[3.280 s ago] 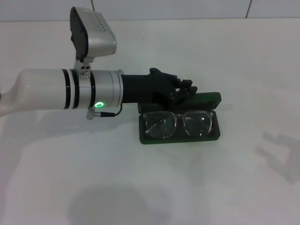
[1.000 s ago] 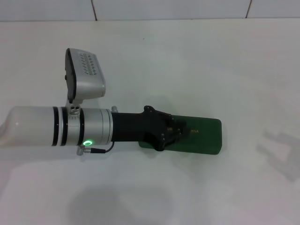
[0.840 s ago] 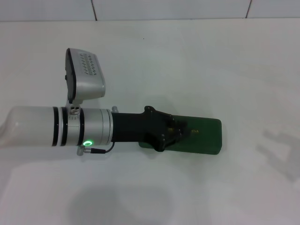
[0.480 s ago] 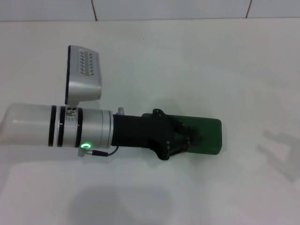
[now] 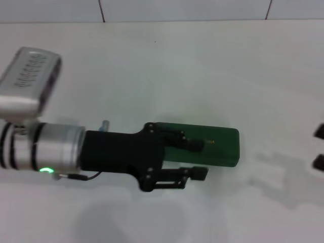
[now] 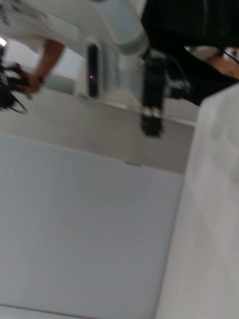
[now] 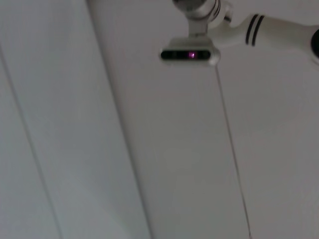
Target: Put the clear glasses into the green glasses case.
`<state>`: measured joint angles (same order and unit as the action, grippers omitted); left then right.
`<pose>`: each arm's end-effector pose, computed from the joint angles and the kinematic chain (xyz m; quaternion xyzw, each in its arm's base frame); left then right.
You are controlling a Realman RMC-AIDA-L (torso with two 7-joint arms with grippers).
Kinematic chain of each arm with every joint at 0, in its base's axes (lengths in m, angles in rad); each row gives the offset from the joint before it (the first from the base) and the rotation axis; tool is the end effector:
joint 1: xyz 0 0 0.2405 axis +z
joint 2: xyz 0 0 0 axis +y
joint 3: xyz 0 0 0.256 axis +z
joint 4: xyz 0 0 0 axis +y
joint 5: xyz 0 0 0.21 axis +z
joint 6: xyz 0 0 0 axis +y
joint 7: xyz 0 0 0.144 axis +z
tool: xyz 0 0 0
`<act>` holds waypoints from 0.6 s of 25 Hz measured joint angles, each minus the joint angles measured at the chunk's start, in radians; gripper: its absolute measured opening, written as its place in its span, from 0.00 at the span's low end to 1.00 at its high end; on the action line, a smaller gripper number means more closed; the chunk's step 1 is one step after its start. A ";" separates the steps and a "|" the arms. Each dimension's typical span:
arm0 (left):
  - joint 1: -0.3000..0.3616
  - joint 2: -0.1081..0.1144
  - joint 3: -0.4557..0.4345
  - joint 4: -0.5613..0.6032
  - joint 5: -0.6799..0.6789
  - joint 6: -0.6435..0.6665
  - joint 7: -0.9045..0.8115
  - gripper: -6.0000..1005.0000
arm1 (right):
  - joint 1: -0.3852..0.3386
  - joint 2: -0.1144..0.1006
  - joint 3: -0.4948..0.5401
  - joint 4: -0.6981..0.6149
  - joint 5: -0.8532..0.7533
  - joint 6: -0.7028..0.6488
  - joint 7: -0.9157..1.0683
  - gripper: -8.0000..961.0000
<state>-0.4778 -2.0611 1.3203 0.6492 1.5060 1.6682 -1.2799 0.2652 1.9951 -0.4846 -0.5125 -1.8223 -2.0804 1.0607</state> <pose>-0.2012 0.2814 -0.0456 0.9429 0.0931 0.3150 0.0543 0.3044 0.2142 0.0602 -0.8767 0.1347 0.4390 0.1434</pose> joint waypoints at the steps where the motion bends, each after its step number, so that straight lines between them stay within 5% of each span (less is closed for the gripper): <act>1: 0.003 0.006 -0.012 -0.003 0.000 0.031 -0.006 0.33 | 0.013 0.002 -0.020 0.008 -0.008 0.013 0.002 0.51; 5: 0.021 0.027 -0.055 -0.005 0.003 0.103 -0.049 0.45 | 0.060 0.007 -0.125 0.033 -0.009 0.076 0.004 0.51; 15: 0.052 0.046 -0.076 -0.004 0.004 0.117 -0.064 0.64 | 0.147 0.025 -0.185 0.073 -0.009 0.081 0.005 0.88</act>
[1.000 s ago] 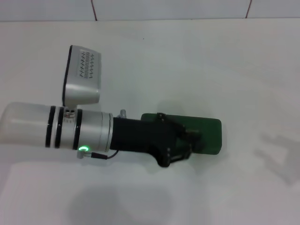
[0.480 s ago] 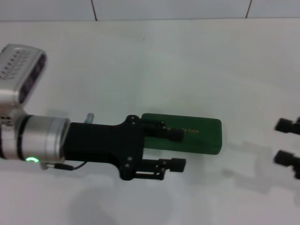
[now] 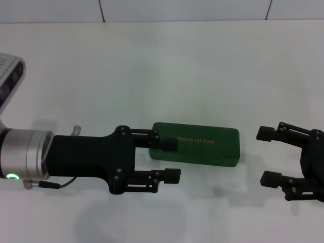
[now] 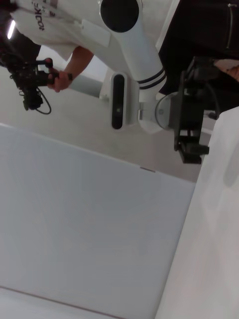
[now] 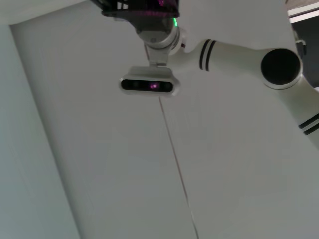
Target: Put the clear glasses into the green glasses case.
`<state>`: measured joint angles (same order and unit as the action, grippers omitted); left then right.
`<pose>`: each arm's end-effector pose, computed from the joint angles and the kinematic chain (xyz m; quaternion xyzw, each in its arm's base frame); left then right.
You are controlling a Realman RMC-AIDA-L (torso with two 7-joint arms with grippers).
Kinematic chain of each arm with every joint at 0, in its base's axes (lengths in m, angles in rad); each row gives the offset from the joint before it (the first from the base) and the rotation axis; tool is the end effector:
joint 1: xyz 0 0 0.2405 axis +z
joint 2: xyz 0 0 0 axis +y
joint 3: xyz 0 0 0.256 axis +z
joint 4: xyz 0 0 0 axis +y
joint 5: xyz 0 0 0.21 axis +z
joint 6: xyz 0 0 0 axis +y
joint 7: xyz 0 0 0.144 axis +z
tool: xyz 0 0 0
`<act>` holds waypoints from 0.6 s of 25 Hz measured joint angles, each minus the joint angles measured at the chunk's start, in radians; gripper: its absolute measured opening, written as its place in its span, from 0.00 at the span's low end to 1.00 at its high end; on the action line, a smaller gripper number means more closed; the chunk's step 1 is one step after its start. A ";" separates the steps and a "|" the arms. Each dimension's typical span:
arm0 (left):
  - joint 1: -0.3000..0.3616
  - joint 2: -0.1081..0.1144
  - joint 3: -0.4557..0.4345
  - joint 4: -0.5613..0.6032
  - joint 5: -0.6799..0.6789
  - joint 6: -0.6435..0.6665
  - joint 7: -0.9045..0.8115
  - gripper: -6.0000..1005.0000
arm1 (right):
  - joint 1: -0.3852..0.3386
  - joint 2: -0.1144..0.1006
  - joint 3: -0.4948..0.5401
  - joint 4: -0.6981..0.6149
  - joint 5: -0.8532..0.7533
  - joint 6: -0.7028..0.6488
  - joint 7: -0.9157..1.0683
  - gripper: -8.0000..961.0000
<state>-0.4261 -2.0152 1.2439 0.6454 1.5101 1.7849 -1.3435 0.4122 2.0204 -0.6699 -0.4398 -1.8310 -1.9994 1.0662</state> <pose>-0.2229 0.2700 -0.0158 0.9308 0.1348 0.3337 0.0642 0.2663 0.2474 0.0168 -0.8997 0.1160 0.4193 0.0362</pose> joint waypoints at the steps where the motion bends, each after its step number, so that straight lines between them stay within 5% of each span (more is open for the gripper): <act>1: 0.002 0.001 -0.006 0.000 0.001 0.000 0.001 0.64 | 0.003 0.000 -0.006 0.001 0.001 0.000 0.000 0.92; 15: 0.006 0.015 -0.013 0.004 0.004 0.000 0.001 0.64 | 0.019 0.003 -0.018 0.046 0.003 0.020 -0.008 0.91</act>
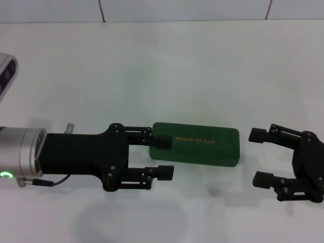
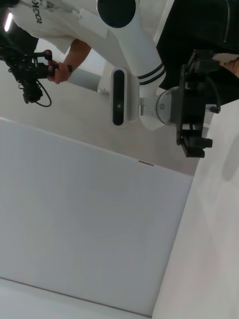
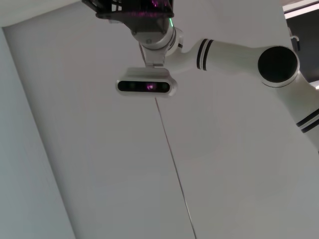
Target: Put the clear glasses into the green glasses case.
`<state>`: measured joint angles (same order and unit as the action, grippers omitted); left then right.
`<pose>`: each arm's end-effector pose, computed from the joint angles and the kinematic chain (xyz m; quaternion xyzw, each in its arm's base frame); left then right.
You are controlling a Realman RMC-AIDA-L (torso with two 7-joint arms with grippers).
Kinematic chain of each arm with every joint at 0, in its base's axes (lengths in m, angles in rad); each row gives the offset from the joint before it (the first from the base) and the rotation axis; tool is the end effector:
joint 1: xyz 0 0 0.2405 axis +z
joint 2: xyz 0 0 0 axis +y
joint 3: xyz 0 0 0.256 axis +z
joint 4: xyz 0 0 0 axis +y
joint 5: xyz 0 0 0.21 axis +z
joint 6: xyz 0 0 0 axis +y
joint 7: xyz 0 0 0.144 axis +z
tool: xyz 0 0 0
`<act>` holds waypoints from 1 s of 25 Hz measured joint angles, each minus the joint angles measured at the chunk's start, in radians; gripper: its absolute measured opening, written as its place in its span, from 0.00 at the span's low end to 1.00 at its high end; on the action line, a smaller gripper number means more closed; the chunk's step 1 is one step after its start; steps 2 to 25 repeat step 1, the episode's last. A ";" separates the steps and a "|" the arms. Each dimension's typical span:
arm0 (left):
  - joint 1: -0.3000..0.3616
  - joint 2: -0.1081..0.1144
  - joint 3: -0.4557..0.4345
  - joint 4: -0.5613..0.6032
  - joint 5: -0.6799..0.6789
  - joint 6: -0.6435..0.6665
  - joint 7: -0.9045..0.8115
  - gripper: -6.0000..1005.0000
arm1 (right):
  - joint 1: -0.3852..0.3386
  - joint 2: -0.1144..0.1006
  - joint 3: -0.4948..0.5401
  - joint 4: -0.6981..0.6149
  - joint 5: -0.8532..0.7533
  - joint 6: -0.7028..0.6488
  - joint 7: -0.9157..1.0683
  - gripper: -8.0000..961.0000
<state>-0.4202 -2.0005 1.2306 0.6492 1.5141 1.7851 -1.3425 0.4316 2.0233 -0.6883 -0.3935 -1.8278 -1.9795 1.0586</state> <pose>-0.2280 0.2717 -0.0092 0.9329 0.1354 0.3294 0.0542 0.2625 0.2488 0.0074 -0.8972 0.1248 0.4229 0.0252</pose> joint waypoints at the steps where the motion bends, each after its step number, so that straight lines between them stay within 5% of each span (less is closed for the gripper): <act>1: 0.000 0.001 -0.002 0.001 0.000 0.000 0.000 0.64 | 0.000 0.000 0.000 0.001 0.000 0.001 0.000 0.91; 25: 0.000 0.001 -0.002 0.001 0.000 0.000 0.000 0.64 | 0.000 0.000 0.000 0.001 0.000 0.001 0.000 0.91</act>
